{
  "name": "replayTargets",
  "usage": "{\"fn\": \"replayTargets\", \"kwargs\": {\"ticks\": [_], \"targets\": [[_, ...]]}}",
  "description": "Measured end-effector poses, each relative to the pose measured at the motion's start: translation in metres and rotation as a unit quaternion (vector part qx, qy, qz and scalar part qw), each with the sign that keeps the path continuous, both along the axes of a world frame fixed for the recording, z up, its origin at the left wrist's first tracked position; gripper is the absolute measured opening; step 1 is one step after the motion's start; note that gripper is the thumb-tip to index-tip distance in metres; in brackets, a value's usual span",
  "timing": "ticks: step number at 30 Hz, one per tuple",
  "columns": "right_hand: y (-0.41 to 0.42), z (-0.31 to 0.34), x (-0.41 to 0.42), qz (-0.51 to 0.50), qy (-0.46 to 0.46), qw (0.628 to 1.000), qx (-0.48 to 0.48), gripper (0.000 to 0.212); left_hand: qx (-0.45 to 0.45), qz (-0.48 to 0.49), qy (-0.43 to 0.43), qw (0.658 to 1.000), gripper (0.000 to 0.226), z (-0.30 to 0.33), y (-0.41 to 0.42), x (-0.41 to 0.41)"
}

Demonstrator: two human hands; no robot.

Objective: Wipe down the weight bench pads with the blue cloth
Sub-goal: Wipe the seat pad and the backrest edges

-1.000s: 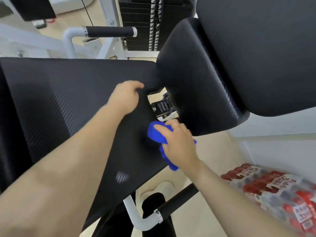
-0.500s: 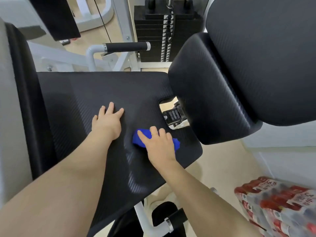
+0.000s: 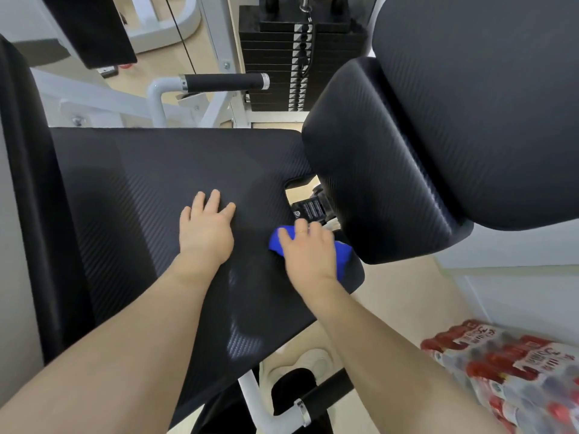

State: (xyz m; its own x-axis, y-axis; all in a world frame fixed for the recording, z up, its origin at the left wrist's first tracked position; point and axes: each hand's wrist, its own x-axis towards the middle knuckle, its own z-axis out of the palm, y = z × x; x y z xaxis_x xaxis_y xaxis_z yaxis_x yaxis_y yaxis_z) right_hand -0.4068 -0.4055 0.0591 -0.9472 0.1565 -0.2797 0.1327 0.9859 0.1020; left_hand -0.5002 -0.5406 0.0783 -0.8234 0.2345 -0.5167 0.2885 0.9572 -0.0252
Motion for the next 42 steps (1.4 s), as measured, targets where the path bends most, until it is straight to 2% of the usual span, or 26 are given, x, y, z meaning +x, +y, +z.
{"fn": "replayTargets", "kwargs": {"ticks": [2,3,6,7,9,13,17,21,22,24,26,28,30,33,34,35,37,39,41,42], "targets": [[0.036,0.005,0.015,-0.026,-0.059,0.997,0.03,0.035,0.019,-0.066,-0.026,0.997,0.063,-0.006,0.011,0.013],[0.05,0.008,0.025,0.003,-0.082,0.995,0.056,0.035,0.031,-0.092,-0.041,0.994,0.061,-0.011,0.017,0.02],[0.065,0.021,0.04,0.196,-0.119,0.964,0.133,0.032,0.055,-0.161,-0.061,0.984,0.059,-0.026,0.042,0.035],[0.067,0.026,0.031,0.211,-0.131,0.954,0.166,0.031,0.049,-0.181,-0.06,0.98,0.062,-0.031,0.048,0.036],[0.075,0.034,-0.001,0.201,-0.069,0.955,0.204,0.032,0.019,-0.2,-0.061,0.978,0.073,-0.038,0.055,0.034],[0.083,0.05,-0.046,0.174,0.018,0.962,0.211,0.036,-0.028,-0.191,-0.067,0.979,0.101,-0.042,0.067,0.016],[0.079,0.043,-0.023,0.124,-0.039,0.976,0.174,0.025,-0.02,-0.179,-0.078,0.981,0.106,-0.036,0.074,0.015],[0.079,0.043,0.034,0.196,-0.15,0.958,0.146,0.025,-0.038,-0.177,-0.072,0.981,0.107,-0.037,0.076,0.016],[0.083,0.047,0.03,0.202,-0.148,0.956,0.156,0.029,-0.037,-0.175,-0.073,0.981,0.107,-0.038,0.077,0.016],[0.093,0.067,0.001,0.184,-0.022,0.963,0.196,0.039,-0.035,-0.171,-0.073,0.982,0.107,-0.038,0.079,0.017],[0.106,0.082,-0.024,0.145,0.071,0.962,0.219,0.034,-0.037,-0.169,-0.07,0.983,0.108,-0.039,0.08,0.016],[0.116,0.089,-0.025,0.089,0.126,0.961,0.229,0.034,-0.034,-0.164,-0.075,0.983,0.108,-0.039,0.079,0.016],[0.116,0.086,-0.001,0.064,0.125,0.961,0.237,0.045,-0.034,-0.159,-0.074,0.984,0.107,-0.039,0.078,0.018],[0.105,0.06,0.06,0.125,-0.025,0.976,0.177,0.034,-0.036,-0.149,-0.073,0.985,0.104,-0.038,0.079,0.021],[0.103,0.057,0.068,0.132,-0.049,0.977,0.161,0.033,-0.038,-0.148,-0.072,0.986,0.102,-0.035,0.081,0.022],[0.105,0.058,0.067,0.125,-0.048,0.979,0.151,0.032,-0.036,-0.146,-0.074,0.986,0.096,-0.031,0.083,0.024],[0.107,0.061,0.061,0.117,0.021,0.986,0.118,0.035,-0.004,-0.122,-0.091,0.988,0.073,-0.023,0.088,0.029],[0.105,0.069,0.062,0.059,0.055,0.995,0.064,0.041,0.068,-0.084,-0.129,0.986,0.06,-0.011,0.098,0.036],[0.102,0.061,0.076,-0.044,0.033,0.998,-0.036,0.04,0.162,-0.068,-0.142,0.974,0.067,0.002,0.11,0.043],[0.101,0.061,0.087,-0.125,0.006,0.985,-0.118,0.035,0.215,-0.07,-0.118,0.967,0.069,0.011,0.119,0.046]]}}
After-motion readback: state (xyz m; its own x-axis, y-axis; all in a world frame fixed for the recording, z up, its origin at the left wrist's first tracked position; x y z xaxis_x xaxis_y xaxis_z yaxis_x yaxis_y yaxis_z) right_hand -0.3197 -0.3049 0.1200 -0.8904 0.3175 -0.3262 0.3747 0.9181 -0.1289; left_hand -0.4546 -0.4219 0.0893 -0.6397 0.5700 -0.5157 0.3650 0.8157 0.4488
